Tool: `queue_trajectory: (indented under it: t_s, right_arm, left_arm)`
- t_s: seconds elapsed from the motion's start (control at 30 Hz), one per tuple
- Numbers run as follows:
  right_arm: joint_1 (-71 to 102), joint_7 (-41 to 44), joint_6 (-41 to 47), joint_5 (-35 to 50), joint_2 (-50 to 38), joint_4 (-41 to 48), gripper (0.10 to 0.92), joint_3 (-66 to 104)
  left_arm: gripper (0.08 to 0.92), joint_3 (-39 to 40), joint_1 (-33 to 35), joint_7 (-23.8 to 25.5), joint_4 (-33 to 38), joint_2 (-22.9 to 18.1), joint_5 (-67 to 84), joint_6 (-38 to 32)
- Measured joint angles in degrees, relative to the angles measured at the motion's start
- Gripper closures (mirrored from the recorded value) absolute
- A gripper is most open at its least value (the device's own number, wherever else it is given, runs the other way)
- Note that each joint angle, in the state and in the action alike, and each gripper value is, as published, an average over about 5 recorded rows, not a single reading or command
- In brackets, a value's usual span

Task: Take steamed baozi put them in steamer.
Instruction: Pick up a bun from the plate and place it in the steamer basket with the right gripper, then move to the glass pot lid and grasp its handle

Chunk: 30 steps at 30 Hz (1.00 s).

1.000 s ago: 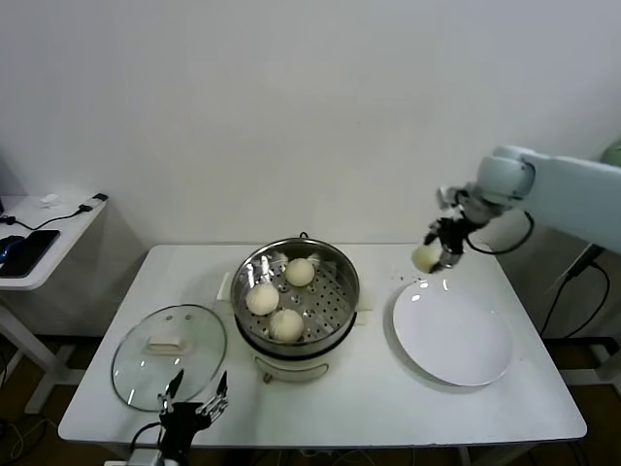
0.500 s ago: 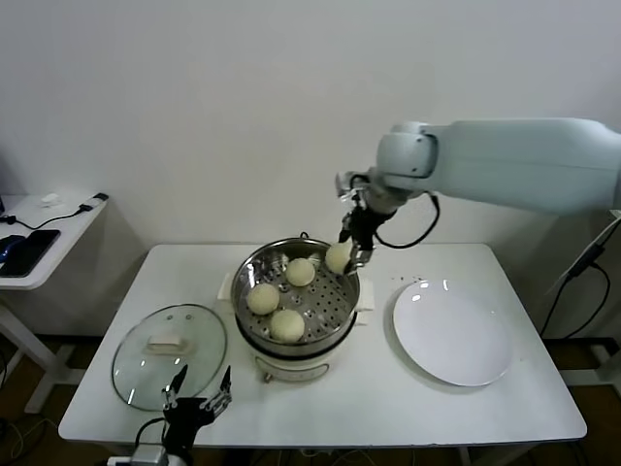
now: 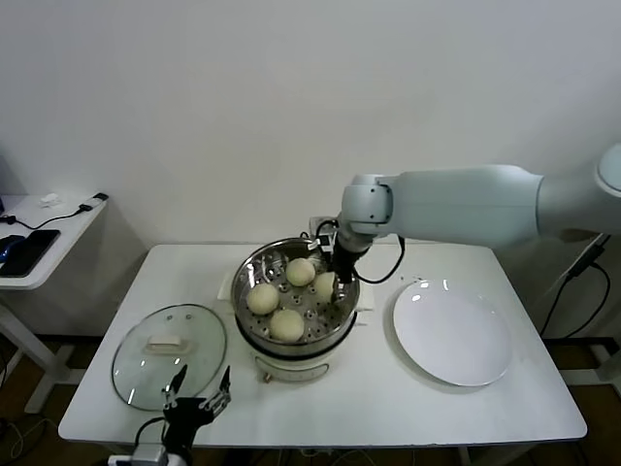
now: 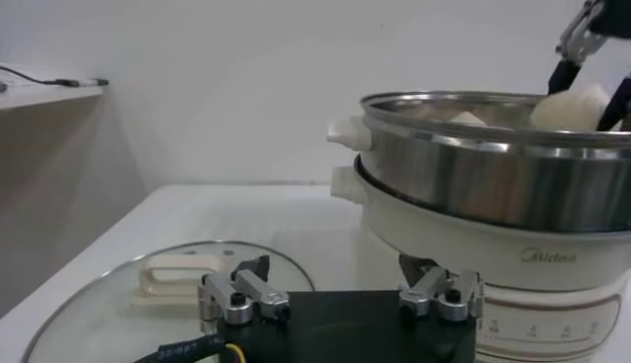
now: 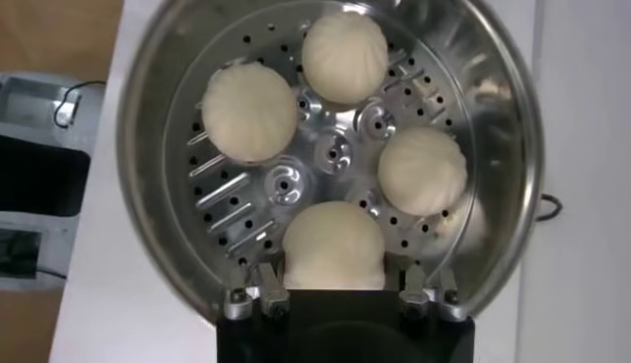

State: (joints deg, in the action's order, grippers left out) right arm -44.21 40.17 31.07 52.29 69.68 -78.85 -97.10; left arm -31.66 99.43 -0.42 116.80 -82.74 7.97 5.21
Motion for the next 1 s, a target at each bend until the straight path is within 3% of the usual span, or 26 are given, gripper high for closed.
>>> queue_trajectory:
  t_s: [0.3,0.57,0.83,1.0]
  right_arm:
    - [4.3,-1.7,1.2,-1.1,-0.2,1.1,0.365,2.6]
    - [4.7,0.1,-1.0,-0.5,-1.2,1.9,0.213,4.7]
    - [2.1,4.3,-6.6,2.2,-4.8,1.2,0.203,6.5]
    - [2.6,2.6,-9.1,3.6,-9.8,0.7,0.203,11.3]
  left_arm:
    - [0.177,0.1,-0.3,-0.1,-0.3,0.0,0.0,0.3]
    - [0.177,0.0,0.0,-0.2,0.0,0.0,0.0,0.3]
    - [0.177,-0.2,0.6,-0.6,1.1,0.0,0.9,0.6]
    - [0.177,-0.5,0.4,-0.9,1.7,0.2,2.1,0.5]
